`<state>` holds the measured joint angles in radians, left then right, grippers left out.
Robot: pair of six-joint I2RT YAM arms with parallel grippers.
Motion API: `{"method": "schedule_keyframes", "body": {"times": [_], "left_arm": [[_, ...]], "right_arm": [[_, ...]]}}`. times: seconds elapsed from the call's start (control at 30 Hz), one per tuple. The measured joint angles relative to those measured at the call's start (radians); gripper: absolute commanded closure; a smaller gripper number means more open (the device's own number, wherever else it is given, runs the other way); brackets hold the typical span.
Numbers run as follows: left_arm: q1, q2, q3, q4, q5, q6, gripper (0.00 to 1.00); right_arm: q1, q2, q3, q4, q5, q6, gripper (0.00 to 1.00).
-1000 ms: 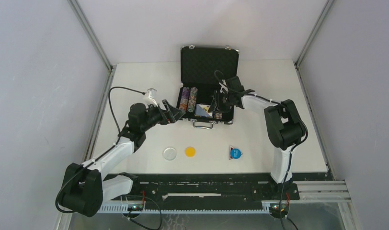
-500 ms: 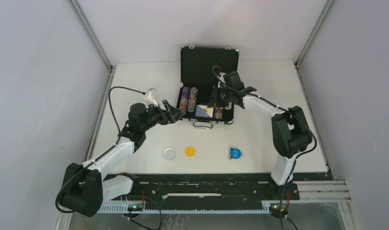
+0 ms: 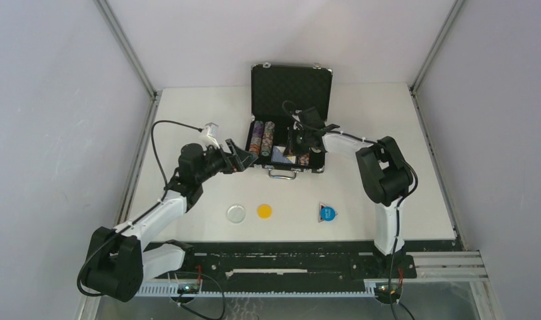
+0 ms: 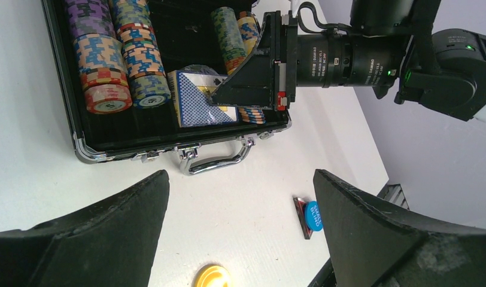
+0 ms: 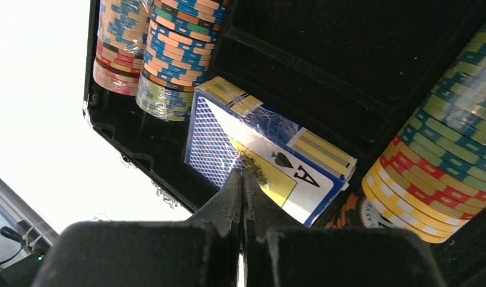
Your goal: Pack up texas hold em set
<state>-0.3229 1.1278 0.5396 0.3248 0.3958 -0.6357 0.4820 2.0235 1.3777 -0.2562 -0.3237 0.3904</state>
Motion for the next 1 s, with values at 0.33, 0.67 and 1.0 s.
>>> {"method": "schedule_keyframes", "body": {"times": [0.33, 0.67, 1.0], "left_arm": [[0.0, 0.012, 0.0, 0.002, 0.005, -0.001, 0.07], [0.0, 0.012, 0.0, 0.001, 0.008, 0.0, 0.07], [0.0, 0.017, 0.0, 0.002, 0.01, -0.001, 0.07]], "right_arm": [[0.028, -0.061, -0.011, -0.002, 0.112, -0.027, 1.0], [0.007, -0.002, 0.082, 0.006, 0.155, -0.038, 1.0], [0.022, 0.013, 0.014, 0.104, 0.182, -0.052, 1.0]]}}
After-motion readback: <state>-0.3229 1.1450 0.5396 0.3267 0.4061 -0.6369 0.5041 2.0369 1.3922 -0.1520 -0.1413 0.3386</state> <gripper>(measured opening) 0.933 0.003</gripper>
